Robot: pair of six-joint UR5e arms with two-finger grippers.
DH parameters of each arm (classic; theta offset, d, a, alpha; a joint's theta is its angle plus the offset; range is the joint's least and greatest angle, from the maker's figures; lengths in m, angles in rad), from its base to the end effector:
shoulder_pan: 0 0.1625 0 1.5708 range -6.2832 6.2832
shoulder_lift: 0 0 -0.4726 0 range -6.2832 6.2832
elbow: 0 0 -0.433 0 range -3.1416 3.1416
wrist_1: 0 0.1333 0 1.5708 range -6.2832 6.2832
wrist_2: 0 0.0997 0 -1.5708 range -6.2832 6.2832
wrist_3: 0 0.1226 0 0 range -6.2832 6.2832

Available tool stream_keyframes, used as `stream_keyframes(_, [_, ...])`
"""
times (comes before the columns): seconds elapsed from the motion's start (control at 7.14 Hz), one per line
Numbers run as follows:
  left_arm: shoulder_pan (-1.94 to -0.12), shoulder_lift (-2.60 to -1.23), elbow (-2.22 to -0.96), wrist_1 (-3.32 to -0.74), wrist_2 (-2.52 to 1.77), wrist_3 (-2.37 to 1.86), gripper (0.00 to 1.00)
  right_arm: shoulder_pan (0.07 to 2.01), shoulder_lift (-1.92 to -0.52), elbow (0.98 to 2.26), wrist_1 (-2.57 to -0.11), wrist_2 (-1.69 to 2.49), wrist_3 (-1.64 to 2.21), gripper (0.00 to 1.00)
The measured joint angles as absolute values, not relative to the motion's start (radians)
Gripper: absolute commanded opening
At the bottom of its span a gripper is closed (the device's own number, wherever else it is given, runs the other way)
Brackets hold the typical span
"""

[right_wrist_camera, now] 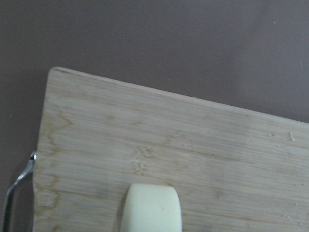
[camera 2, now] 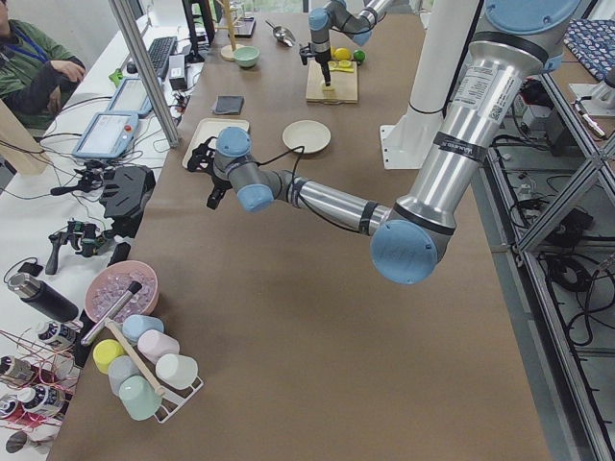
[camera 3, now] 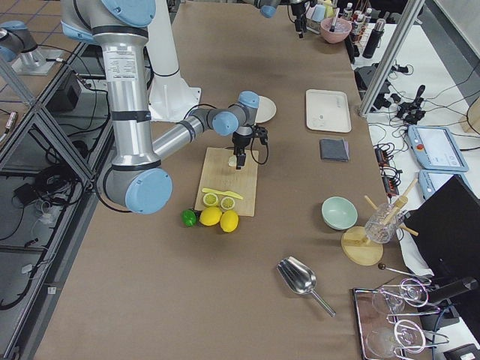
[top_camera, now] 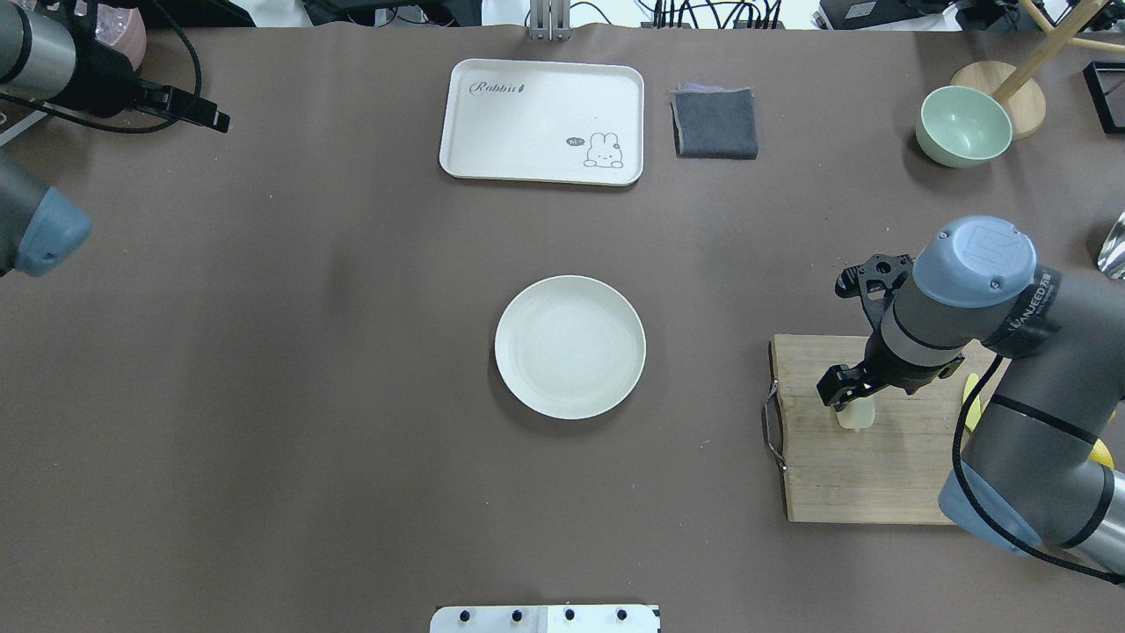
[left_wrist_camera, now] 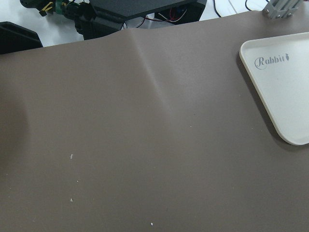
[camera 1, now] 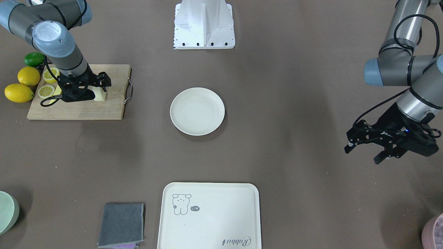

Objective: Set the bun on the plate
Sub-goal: 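Lower the right gripper onto the cream bun and close on it, then lift the bun with the right gripper and carry it over the plate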

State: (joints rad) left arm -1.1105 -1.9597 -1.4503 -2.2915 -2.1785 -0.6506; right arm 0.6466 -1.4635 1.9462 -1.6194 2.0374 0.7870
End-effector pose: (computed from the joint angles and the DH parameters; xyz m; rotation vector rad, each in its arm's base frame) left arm 0.2700 -0.6871 0.4570 0.5181 0.9745 0.1297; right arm -0.4084 -0.4062 0.4888 -0.0674 -0.6240 -0.2339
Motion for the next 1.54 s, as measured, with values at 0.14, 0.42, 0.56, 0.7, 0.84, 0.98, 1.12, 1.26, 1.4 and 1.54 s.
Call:
stream_keyframes(0.14, [-1.109, -1.960, -1.450, -2.292, -2.175, -0.651, 0.98, 0.638, -1.461, 1.945, -1.618, 2.033, 0.787, 0.69])
stream_keyframes(0.42, [-1.107, -1.955, -1.451, -2.312, -2.174, -0.655, 0.98, 0.630, -1.457, 1.944, -1.618, 2.030, 0.791, 0.15])
stream_keyframes(0.56, [-1.107, -1.947, -1.451, -2.328, -2.174, -0.657, 0.98, 0.630, -1.457, 1.944, -1.618, 2.030, 0.792, 0.00])
stream_keyframes(0.7, [-1.107, -1.943, -1.448, -2.340, -2.174, -0.657, 0.98, 0.628, -1.456, 1.945, -1.618, 2.030, 0.793, 0.00])
stream_keyframes(0.84, [-1.106, -1.941, -1.446, -2.345, -2.174, -0.657, 0.98, 0.626, -1.453, 1.949, -1.617, 2.030, 0.792, 0.00])
stream_keyframes(0.98, [-1.106, -1.941, -1.446, -2.346, -2.174, -0.655, 0.98, 0.626, -1.448, 1.960, -1.617, 2.028, 0.791, 0.00])
stream_keyframes(1.12, [-1.105, -1.942, -1.446, -2.346, -2.175, -0.654, 0.98, 0.634, -1.441, 1.976, -1.617, 2.025, 0.789, 0.00])
stream_keyframes(1.26, [-1.102, -1.945, -1.444, -2.345, -2.175, -0.654, 0.98, 0.660, -1.427, 1.992, -1.618, 2.022, 0.786, 0.00])
stream_keyframes(1.4, [-1.090, -1.951, -1.440, -2.345, -2.176, -0.655, 0.98, 0.694, -1.393, 2.001, -1.618, 2.021, 0.784, 0.00])
stream_keyframes(1.54, [-1.071, -1.955, -1.438, -2.345, -2.176, -0.657, 0.98, 0.725, -1.338, 1.998, -1.619, 2.021, 0.787, 0.00])
